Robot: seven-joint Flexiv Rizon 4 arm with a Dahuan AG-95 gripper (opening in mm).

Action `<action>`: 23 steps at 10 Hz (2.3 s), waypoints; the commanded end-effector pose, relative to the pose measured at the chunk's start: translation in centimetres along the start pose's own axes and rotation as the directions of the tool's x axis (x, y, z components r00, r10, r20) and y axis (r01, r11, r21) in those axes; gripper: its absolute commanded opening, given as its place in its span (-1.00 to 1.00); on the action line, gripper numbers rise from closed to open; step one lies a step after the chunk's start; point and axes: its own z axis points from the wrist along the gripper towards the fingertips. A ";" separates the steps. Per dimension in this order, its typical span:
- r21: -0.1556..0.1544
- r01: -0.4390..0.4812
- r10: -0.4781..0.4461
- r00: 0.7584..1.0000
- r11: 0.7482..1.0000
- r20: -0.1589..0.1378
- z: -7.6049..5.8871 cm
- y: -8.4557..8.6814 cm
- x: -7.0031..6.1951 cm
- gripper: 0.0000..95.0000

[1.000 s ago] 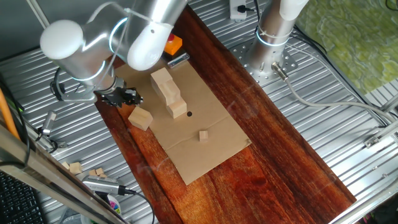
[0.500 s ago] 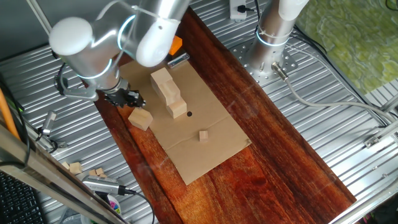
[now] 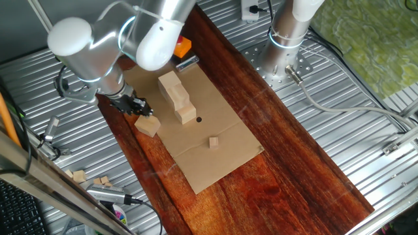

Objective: Stack the blocks into a pyramid shape

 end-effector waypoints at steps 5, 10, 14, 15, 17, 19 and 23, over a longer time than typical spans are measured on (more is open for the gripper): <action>0.004 -0.002 0.002 1.000 1.000 0.008 1.5 0.6 -0.2 0.60; 0.013 -0.013 0.013 1.000 1.000 0.007 2.3 1.1 -0.5 0.60; 0.017 -0.008 0.008 1.000 1.000 0.012 3.2 0.5 -0.3 0.60; 0.017 -0.015 0.015 1.000 1.000 0.014 3.4 0.4 -0.4 0.60; 0.023 -0.029 0.028 0.999 0.999 0.015 3.6 0.5 -0.5 0.60; 0.028 -0.075 0.075 0.997 0.997 0.008 3.8 0.5 -0.4 -1.00; 0.045 -0.086 0.086 0.996 0.995 -0.019 4.2 0.3 0.1 -1.00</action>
